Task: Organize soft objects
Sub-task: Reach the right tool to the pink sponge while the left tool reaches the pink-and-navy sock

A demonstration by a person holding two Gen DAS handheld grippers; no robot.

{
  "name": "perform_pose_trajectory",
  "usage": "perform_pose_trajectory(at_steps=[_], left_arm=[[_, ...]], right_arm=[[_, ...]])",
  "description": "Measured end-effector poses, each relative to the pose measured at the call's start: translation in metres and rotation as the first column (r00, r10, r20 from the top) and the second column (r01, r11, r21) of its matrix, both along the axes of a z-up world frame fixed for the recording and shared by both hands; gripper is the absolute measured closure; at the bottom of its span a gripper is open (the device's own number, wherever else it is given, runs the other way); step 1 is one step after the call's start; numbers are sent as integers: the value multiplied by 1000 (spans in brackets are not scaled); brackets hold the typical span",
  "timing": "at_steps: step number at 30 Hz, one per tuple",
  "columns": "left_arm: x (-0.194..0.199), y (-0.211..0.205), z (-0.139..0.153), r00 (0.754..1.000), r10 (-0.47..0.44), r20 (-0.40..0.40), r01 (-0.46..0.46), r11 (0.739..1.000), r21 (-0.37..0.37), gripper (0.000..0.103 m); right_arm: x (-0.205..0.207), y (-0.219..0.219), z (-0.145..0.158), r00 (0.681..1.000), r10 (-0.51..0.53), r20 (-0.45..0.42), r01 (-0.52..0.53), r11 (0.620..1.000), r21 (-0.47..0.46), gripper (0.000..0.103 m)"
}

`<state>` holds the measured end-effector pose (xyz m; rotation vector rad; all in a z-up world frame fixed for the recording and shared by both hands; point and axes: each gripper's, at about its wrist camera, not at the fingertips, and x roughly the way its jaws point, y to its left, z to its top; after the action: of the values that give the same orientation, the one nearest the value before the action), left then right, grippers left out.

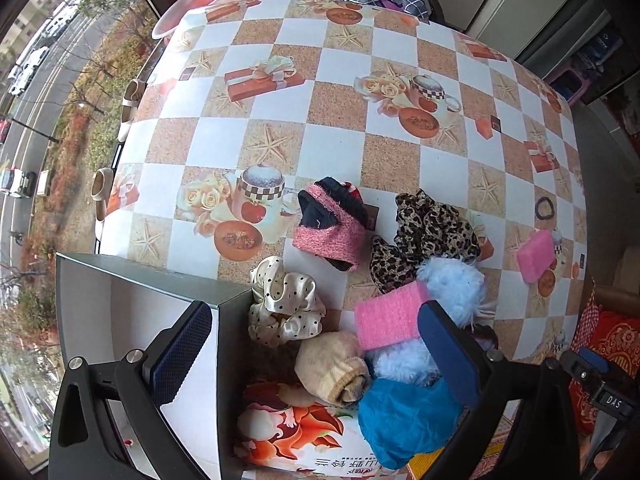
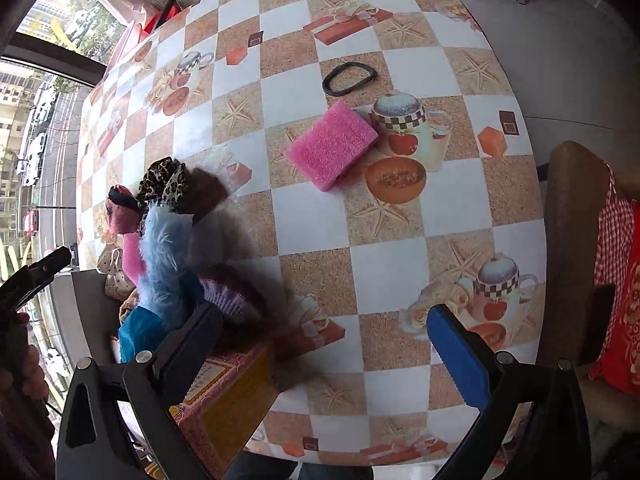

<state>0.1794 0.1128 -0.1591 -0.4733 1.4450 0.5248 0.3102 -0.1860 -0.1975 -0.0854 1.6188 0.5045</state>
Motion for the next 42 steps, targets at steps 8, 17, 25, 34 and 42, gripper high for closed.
perform_pose_trajectory(at_steps=[8,17,25,34,42], left_arm=[[19,7,-16,999,5,-38,-4,1000,17,0],[39,26,-47,998,14,-58,-12,999,41,0],[51,36,-77,997,26,-79,-24,999,24,0],[57,47,-116,991,42,-128,-41,999,7,3],[63,47,-131,988,31,-149,-37,998,-40,15]], right_arm=[[22,21,-17,996,91,5,-91,995,-35,0],[51,40,-41,985,170,5,-170,985,-33,0],[72,62,-63,956,289,54,-285,956,-70,0],[78,96,-92,891,436,128,-420,897,-136,0],[74,107,-93,868,476,141,-452,875,-170,0]])
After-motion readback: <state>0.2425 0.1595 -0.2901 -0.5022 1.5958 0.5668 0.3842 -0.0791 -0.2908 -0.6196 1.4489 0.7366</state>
